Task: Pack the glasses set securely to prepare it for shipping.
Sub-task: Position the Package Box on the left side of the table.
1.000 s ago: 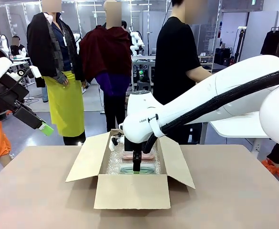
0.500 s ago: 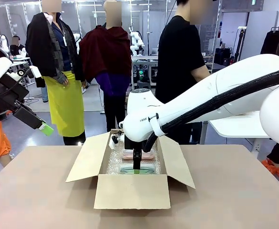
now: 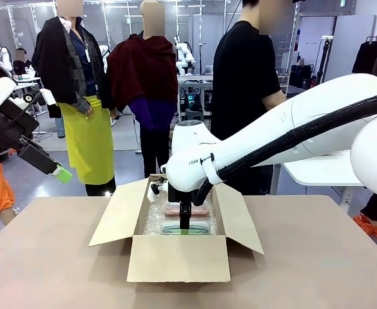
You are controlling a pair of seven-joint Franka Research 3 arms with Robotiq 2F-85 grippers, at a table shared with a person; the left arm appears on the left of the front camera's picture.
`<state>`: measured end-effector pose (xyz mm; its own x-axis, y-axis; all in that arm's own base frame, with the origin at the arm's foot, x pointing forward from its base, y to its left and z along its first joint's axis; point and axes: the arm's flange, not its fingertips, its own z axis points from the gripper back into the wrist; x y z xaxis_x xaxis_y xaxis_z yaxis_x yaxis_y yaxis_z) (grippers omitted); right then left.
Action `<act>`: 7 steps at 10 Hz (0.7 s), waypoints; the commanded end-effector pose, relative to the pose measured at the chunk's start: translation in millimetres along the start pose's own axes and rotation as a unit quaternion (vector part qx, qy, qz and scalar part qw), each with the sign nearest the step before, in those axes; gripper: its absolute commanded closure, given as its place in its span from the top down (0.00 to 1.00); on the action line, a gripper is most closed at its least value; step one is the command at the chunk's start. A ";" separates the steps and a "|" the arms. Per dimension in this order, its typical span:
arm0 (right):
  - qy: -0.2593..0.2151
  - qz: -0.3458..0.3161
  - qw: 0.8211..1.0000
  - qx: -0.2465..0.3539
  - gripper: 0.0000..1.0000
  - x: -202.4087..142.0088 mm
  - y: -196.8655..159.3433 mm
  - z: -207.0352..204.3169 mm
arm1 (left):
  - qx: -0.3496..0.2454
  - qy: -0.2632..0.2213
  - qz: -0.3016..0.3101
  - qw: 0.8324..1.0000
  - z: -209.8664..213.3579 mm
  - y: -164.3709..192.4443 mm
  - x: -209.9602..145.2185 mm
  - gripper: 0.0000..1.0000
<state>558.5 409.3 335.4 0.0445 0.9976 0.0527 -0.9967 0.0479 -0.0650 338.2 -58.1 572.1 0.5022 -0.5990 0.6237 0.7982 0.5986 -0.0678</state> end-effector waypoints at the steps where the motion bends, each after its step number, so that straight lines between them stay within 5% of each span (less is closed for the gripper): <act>1: -0.004 0.000 1.000 0.003 1.00 0.7 0.7 1.0 | -0.010 -0.006 -0.005 1.000 2.2 -0.1 -1.2 1.00; 7: -0.004 0.000 1.000 0.003 1.00 0.7 0.7 1.0 | -0.010 -0.006 -0.005 1.000 2.2 -0.1 -1.2 1.00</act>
<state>558.7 408.9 335.4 0.0451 0.9976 0.0531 -0.9967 0.0485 -0.0649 338.2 -58.1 572.1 0.5022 -0.5990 0.6237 0.7981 0.5986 -0.0678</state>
